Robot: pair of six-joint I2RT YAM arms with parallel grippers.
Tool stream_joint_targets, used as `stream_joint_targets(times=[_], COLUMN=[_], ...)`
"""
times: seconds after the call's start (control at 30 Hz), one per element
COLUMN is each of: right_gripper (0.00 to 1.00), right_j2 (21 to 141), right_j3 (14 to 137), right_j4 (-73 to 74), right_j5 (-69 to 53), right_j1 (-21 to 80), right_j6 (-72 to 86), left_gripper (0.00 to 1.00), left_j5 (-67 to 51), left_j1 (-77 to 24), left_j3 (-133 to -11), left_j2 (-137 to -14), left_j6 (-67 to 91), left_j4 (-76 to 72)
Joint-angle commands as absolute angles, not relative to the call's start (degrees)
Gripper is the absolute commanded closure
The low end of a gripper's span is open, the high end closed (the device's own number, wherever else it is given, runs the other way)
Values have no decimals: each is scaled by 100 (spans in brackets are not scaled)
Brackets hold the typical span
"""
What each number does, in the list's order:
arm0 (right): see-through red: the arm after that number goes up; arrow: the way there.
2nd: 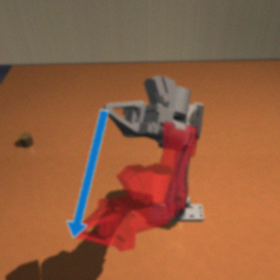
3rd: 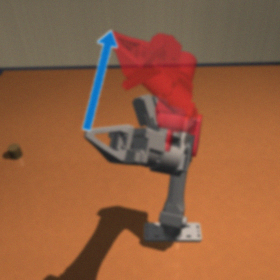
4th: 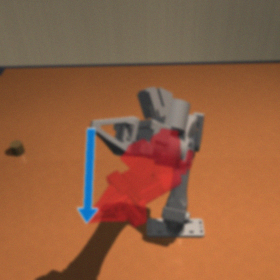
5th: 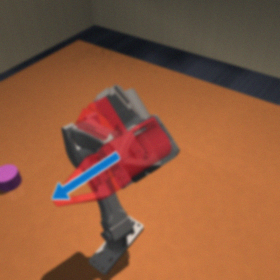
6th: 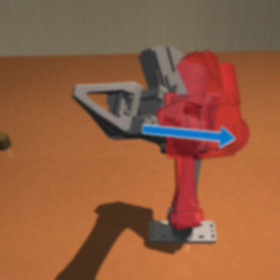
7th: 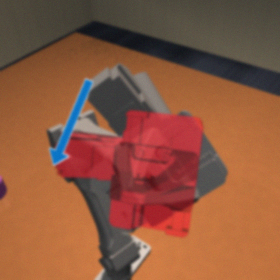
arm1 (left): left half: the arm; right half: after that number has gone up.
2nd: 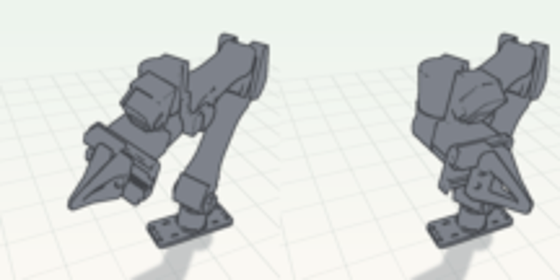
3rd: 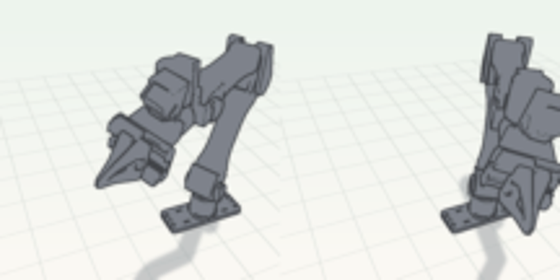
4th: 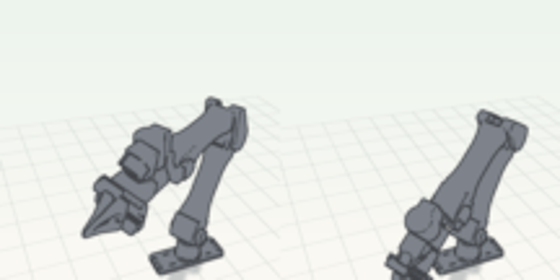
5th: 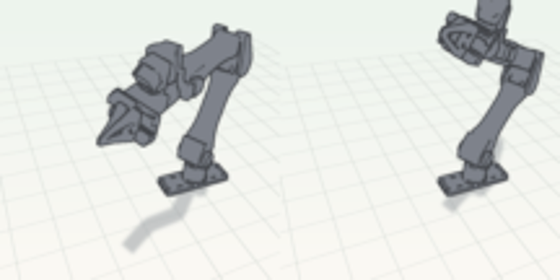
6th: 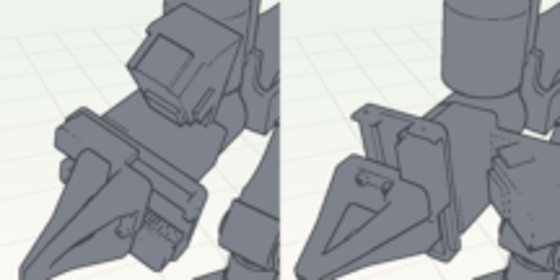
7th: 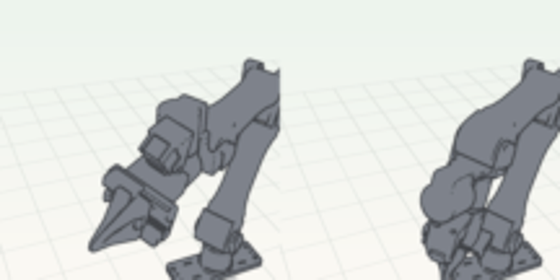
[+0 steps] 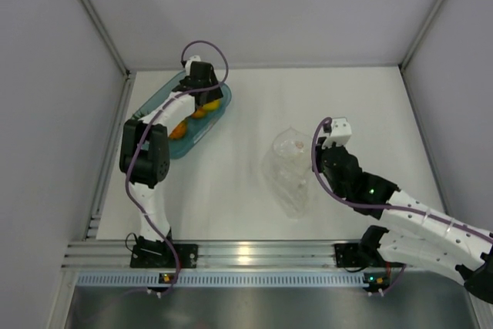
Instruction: Open the zip-top bag and remove the fake food
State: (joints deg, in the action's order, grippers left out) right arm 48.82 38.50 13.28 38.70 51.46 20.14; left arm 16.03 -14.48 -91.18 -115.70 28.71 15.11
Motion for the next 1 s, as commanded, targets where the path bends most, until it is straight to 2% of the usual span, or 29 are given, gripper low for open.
stream_joint_targets(times=[0.0,0.13,0.27,0.47,0.7,0.97], right_gripper=[100,100,100,100,100,100], right_j2=[4887,4913,5009,5300,5774,6934], right_j3=[3990,4052,4288,4833,5457,6327], right_j4=[1213,1265,1388,1679,1758,2065], right_j5=[3832,3858,3990,4017,4016,5255], right_j1=[5124,5115,5115,4808,4124,3481], right_j6=[2030,1986,1899,1662,1082,63], left_gripper=[22,2,2,2,2,2], left_j5=[1354,1144,976,573,-165,-352], left_j1=[-1310,-1283,-1266,-1274,-1283,-1292], left_j3=[-9352,-9395,-9317,-8702,-7237,-6021], left_j2=[-11567,-11461,-11172,-10047,-8502,-6718], left_j6=[2865,2813,2839,2883,3058,2936], left_j4=[1459,1476,1547,1547,1547,2143])
